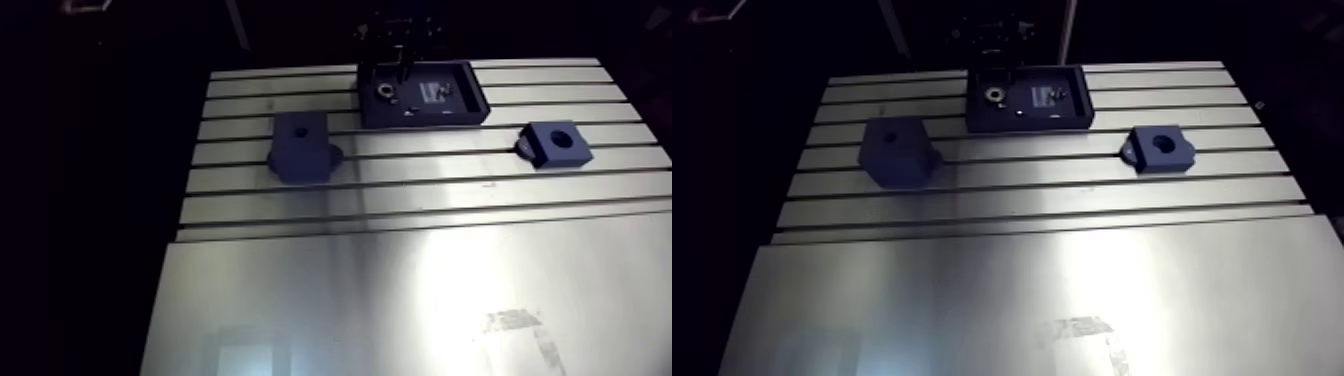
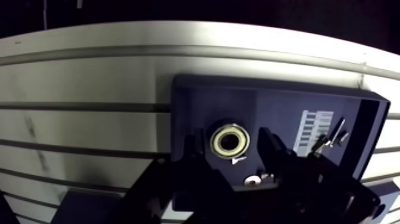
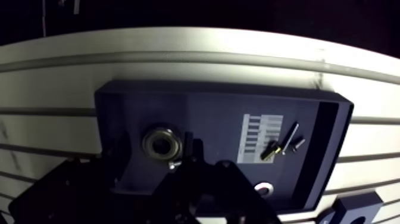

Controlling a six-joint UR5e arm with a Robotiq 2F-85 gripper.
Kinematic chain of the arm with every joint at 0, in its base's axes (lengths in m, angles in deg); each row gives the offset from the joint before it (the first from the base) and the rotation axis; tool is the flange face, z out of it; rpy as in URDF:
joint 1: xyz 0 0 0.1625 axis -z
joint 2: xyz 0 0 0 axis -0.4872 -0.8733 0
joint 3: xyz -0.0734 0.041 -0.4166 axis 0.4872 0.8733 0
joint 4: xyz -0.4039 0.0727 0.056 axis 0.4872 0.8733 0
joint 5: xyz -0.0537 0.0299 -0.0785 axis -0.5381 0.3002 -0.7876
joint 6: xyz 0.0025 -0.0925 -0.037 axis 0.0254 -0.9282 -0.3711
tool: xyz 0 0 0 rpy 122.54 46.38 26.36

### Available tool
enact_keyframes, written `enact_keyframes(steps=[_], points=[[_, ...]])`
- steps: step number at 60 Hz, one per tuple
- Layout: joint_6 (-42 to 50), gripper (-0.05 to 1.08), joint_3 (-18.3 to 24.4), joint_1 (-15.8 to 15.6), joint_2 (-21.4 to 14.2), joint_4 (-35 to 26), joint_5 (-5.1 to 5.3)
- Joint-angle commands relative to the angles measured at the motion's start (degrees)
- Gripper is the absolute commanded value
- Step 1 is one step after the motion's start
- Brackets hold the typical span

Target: Pick up the bearing and press it into the housing until flush.

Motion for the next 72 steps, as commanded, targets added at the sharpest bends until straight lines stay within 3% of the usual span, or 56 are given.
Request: enact_keyframes(steps=[1,32,72], points=[[0.0,0.43,-0.1,0.1,0.3,0.2,-0.02],[-0.1,0.43,-0.7,0.2,0.8,0.2,0.07],[-0.1,0.57,-0.9,0.2,0.7,0.2,0.07]])
